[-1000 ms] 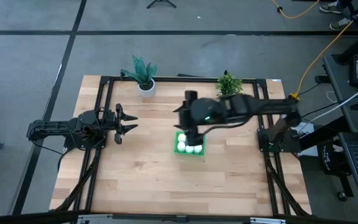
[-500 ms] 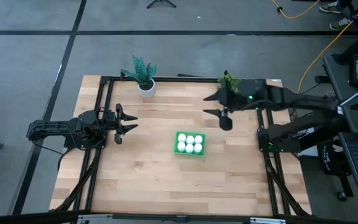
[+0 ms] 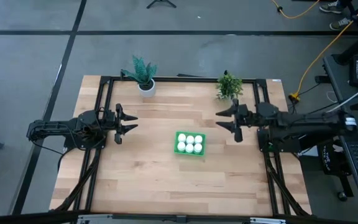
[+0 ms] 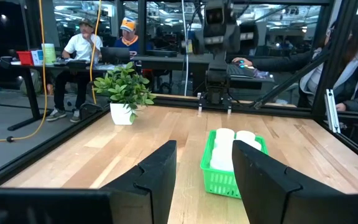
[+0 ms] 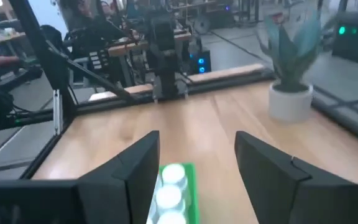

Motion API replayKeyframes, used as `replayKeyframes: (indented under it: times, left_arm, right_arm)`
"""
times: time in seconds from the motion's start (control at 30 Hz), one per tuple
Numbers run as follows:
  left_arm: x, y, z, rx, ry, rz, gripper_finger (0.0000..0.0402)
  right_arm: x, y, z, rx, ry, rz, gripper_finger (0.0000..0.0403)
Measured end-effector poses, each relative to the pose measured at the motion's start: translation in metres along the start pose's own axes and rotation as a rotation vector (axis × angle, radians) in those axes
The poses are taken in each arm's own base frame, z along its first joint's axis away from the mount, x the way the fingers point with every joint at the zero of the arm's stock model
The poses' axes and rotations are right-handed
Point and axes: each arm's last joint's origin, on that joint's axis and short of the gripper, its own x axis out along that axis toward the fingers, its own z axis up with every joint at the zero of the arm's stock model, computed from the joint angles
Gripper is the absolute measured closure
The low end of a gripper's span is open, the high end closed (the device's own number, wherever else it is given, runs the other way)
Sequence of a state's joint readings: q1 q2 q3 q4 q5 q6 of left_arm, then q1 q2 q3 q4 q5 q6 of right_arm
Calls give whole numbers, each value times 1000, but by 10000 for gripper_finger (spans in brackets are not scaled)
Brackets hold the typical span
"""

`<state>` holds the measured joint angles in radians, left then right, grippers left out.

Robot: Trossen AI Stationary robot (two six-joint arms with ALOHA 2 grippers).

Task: Pick and place pill bottles into a basket
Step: Return to Home Position

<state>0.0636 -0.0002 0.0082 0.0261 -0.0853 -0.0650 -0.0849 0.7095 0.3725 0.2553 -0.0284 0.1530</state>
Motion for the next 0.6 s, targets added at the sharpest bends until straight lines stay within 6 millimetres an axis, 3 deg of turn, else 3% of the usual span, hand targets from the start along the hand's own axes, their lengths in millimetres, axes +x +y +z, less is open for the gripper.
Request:
replayKeyframes:
  times: [0.23, 0.47, 0.6]
  left_arm:
    - [0, 0, 0, 0, 0, 0, 252]
    - [0, 0, 0, 0, 0, 0, 252]
    - [0, 0, 0, 0, 0, 0, 252]
  right_arm:
    - [-18, -5, -42, 105, -71, 64, 192]
    - [-34, -7, -63, 118, -219, 103, 192]
    - [-38, -6, -61, 86, -248, 118, 192]
